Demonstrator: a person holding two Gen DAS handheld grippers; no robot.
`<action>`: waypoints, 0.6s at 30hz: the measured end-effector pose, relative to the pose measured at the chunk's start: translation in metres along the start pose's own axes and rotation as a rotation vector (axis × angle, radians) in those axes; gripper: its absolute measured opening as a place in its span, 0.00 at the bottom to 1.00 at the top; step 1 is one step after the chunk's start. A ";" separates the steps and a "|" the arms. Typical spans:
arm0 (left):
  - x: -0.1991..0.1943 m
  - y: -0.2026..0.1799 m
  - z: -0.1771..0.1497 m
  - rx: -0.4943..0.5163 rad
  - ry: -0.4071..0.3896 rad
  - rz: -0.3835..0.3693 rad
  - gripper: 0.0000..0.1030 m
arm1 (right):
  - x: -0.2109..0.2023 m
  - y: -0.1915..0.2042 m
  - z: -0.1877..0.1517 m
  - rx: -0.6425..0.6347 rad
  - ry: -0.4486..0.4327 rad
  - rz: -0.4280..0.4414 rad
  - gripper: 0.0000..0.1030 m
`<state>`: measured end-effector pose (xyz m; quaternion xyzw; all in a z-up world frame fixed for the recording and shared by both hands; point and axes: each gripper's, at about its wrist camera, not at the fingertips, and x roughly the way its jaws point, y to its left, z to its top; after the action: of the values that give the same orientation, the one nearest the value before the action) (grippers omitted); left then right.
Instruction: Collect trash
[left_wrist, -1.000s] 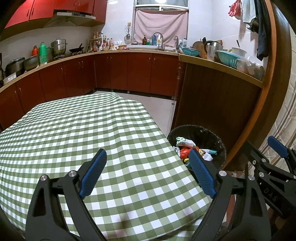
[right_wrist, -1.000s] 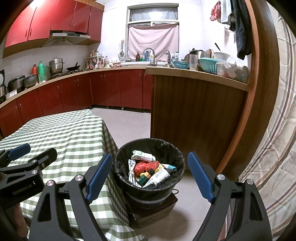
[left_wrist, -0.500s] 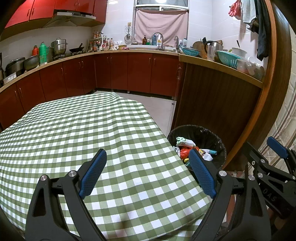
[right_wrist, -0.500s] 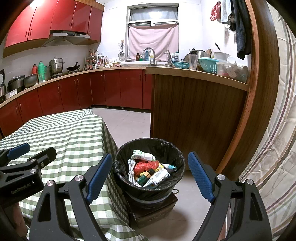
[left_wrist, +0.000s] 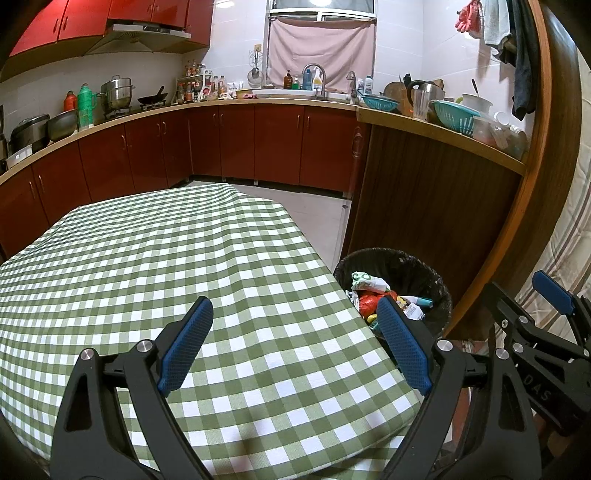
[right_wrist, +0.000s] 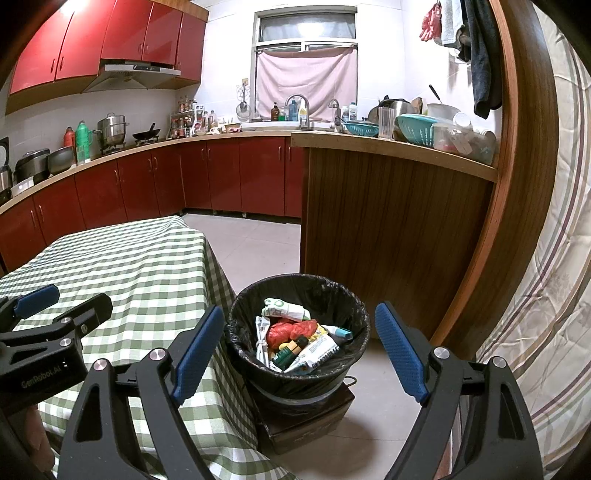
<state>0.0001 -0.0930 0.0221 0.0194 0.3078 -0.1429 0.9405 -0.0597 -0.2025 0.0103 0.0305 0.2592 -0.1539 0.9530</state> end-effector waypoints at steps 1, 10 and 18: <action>0.000 0.000 0.000 -0.001 -0.001 0.000 0.85 | 0.000 0.000 0.000 0.000 -0.001 0.000 0.79; 0.000 0.001 -0.001 0.001 0.003 0.000 0.85 | -0.001 0.000 -0.001 -0.001 0.001 0.000 0.79; 0.000 0.001 -0.001 0.000 0.002 0.004 0.86 | 0.000 0.000 -0.001 -0.001 0.001 -0.001 0.79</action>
<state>-0.0003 -0.0918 0.0214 0.0202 0.3089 -0.1411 0.9403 -0.0604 -0.2024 0.0096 0.0298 0.2600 -0.1541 0.9528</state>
